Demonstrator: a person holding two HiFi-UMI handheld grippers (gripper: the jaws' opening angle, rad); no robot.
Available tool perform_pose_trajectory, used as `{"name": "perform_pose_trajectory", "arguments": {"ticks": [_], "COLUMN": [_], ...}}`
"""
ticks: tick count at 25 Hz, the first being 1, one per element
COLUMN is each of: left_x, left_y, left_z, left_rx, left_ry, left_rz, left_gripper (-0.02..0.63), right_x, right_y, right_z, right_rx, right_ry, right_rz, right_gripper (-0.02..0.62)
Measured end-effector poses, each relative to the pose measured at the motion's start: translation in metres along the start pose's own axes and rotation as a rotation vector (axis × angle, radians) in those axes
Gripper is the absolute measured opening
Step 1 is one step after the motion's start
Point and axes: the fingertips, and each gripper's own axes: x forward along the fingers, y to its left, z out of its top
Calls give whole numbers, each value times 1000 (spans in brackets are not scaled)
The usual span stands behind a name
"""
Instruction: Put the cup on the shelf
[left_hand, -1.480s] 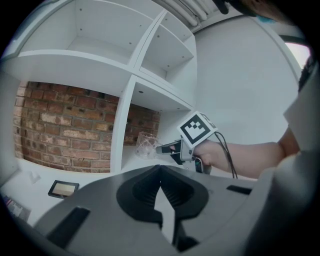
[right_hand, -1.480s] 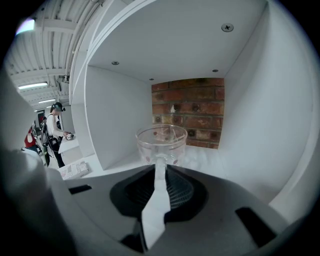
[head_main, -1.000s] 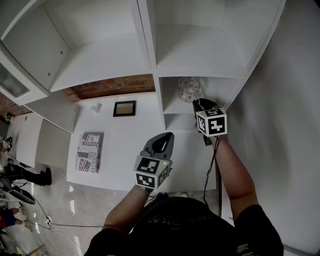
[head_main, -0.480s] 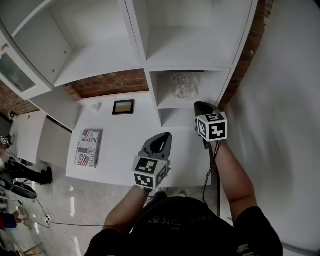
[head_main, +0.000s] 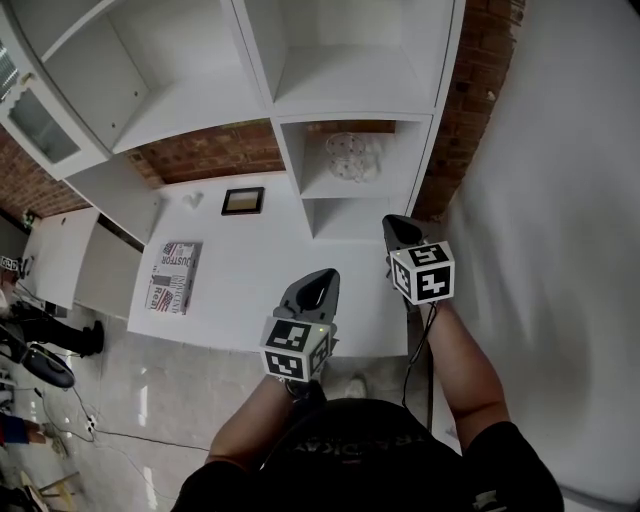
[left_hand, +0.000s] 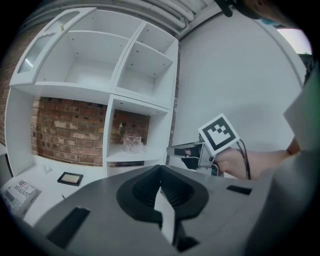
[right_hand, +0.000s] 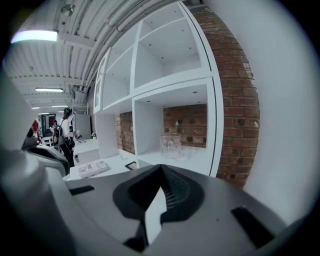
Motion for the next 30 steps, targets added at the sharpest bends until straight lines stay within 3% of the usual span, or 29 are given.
{"name": "perform_pose_trajectory", "arguments": {"ticks": [7,16,30], "left_x": [-12,-33,-95], "left_y": [-14,1,19], "left_z": [-17,-28,-30], "left_rx": [-10,-23,-10], "left_ry": [31,38,5], "left_rz": [10,16,-82], "left_gripper": [5,5,5], "right_x": [-29,-44,-84], "right_y": [25,65,131], "right_z": [-21,-36,-41], "right_rx": [-15,-7,57], "right_ry": [-4,-11,-17], "right_rz": [34,53,-32], "right_gripper": [0,0,0]}}
